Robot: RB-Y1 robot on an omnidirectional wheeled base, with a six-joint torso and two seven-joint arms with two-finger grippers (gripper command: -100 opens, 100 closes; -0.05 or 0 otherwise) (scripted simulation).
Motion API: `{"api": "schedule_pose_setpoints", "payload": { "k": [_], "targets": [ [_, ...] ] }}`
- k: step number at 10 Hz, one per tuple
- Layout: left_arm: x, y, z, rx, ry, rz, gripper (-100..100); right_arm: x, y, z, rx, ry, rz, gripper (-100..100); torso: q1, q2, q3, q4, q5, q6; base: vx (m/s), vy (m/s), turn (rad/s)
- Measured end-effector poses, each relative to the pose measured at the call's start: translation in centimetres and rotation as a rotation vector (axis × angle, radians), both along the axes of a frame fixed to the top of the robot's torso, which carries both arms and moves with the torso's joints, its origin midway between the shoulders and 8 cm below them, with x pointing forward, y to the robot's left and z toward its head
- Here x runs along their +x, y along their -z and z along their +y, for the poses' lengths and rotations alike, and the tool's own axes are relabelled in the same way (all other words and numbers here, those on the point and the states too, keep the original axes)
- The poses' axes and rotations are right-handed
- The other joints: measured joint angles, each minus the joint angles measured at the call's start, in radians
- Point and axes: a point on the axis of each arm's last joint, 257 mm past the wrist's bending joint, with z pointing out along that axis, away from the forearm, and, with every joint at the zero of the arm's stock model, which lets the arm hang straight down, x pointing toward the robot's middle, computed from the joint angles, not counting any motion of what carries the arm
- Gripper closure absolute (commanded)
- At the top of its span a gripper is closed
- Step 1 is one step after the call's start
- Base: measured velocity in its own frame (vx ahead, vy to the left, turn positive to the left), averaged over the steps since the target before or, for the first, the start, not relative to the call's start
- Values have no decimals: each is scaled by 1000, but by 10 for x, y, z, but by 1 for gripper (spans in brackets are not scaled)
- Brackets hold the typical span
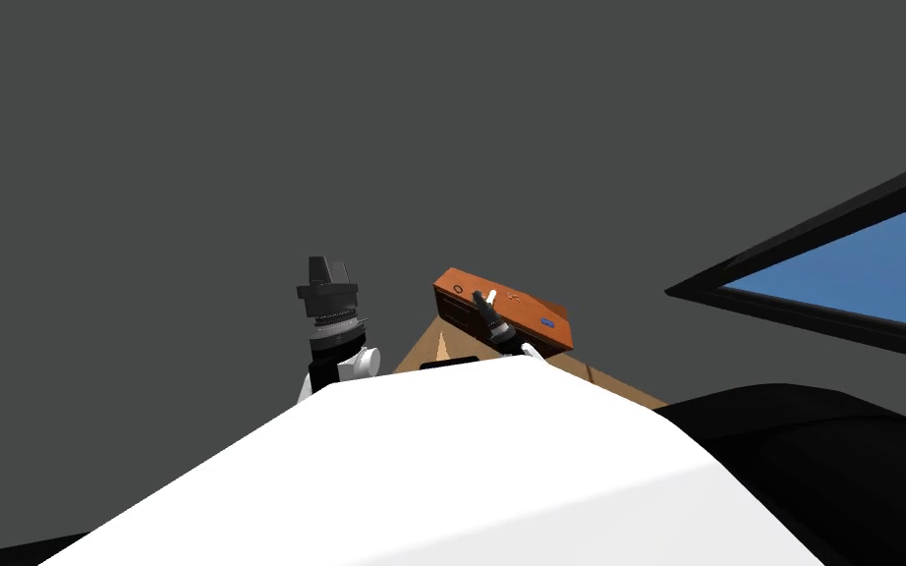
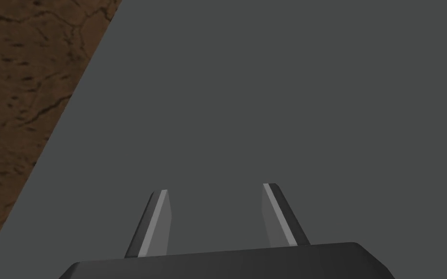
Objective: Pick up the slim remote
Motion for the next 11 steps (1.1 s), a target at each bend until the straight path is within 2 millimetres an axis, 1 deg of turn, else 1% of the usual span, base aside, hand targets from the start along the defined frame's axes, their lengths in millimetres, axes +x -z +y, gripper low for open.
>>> {"api": "schedule_pose_setpoints", "payload": {
  "k": [1, 2, 3, 4, 5, 6, 7, 8, 9, 10, 11],
  "targets": [
    [0, 0, 0, 0, 0, 0, 0, 0, 21, 5, -51, -15, 25, -100, 0, 0, 0, 0, 0, 0, -99, -33, 355],
    [0, 0, 0, 0, 0, 0, 0, -5, 43, 11, -117, -40, 56, -100, -1, 1, 0, 0, 0, 0, -77, -36, 232],
    [0, 0, 0, 0, 0, 0, 0, -10, 57, 12, -162, -48, 79, -100, -1, 0, 0, 0, 0, 0, -29, -19, 10],
    [0, 0, 0, 0, 0, 0, 0, -11, 63, 14, -181, -49, 88, -100, 0, -2, -1, 0, 0, 0, -34, -8, 309],
    [0, 0, 0, 0, 0, 0, 0, -15, 79, 20, -227, -68, 102, -100, 0, -3, -2, -1, 0, -1, -34, -19, 136],
    [0, 0, 0, 0, 0, 0, 0, -18, 95, 21, -263, -77, 119, -100, 0, -3, -2, -1, 0, 0, -51, -21, 276],
    [0, 0, 0, 0, 0, 0, 0, -26, 115, 21, -322, -98, 142, -100, -1, -2, -1, -1, 0, 0, -41, -26, 183],
    [0, 0, 0, 0, 0, 0, 0, -31, 132, 21, -359, -107, 162, -100, -1, -2, -1, -1, 0, 0, -42, -22, 332],
    [0, 0, 0, 0, 0, 0, 0, -39, 155, 23, -420, -131, 186, -100, -1, -3, -2, -1, 0, 0, -49, -29, 449],
    [0, 0, 0, 0, 0, 0, 0, -51, 181, 21, -493, -160, 216, -100, -1, -2, -1, -1, 0, 0, -33, -29, 206],
    [0, 0, 0, 0, 0, 0, 0, -60, 197, 20, -545, -177, 236, -100, -1, -3, -2, -1, 0, 1, -27, -27, 339]
  ]
}}
